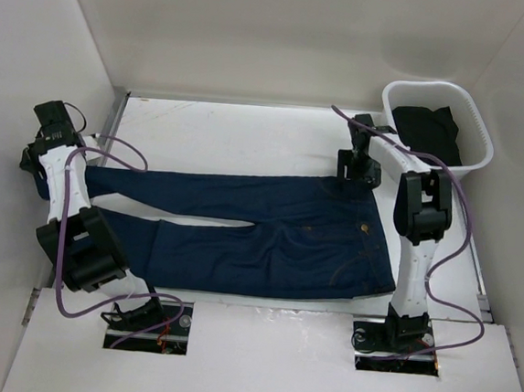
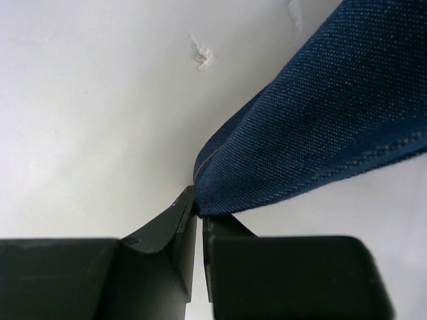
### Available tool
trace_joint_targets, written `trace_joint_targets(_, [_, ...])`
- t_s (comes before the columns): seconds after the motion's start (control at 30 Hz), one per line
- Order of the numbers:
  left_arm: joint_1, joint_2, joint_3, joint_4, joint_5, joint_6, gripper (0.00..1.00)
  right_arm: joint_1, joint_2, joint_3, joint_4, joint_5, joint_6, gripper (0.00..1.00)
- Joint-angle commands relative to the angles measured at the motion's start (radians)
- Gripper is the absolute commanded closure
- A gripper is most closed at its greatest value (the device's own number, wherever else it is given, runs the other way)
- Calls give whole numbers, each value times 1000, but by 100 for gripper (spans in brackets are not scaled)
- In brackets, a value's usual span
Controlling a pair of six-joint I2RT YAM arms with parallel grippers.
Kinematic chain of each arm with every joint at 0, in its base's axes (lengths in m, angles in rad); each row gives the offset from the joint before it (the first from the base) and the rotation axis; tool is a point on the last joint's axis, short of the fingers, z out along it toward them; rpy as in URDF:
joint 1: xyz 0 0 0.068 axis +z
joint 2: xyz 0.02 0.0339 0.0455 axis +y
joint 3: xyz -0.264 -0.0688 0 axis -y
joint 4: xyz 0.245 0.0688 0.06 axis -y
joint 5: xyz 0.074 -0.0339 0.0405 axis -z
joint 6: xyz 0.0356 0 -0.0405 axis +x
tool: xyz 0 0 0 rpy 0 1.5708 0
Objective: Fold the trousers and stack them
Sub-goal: Fold the trousers
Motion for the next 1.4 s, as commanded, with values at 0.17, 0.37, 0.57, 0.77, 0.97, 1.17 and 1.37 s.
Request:
trace_joint_targets(0.17, [-6, -23, 38, 31, 9, 1, 98, 9, 21, 33, -108, -35, -19, 98])
trace_joint_targets(0.37, [43, 0, 78, 56, 41, 7, 98, 44, -30, 45, -50, -68, -22, 100])
trace_joint_targets(0.57, [75, 28, 110, 111, 35, 21, 98, 133, 38, 256, -102, -140, -9, 100])
trace_joint_targets(0.77, [71, 11, 92, 109, 41, 23, 98, 143, 27, 200, -78, -213, 2, 45])
trace_joint_targets(0.97, [71, 17, 92, 116, 41, 30, 97, 85, 60, 346, -48, -93, 50, 33])
trace_joint_targets(1.17, [52, 6, 81, 106, 41, 32, 97, 51, 232, 518, -117, -52, 71, 23])
trace_joint_targets(1.37, [52, 1, 86, 105, 41, 32, 97, 55, 288, 562, -200, 2, -10, 6])
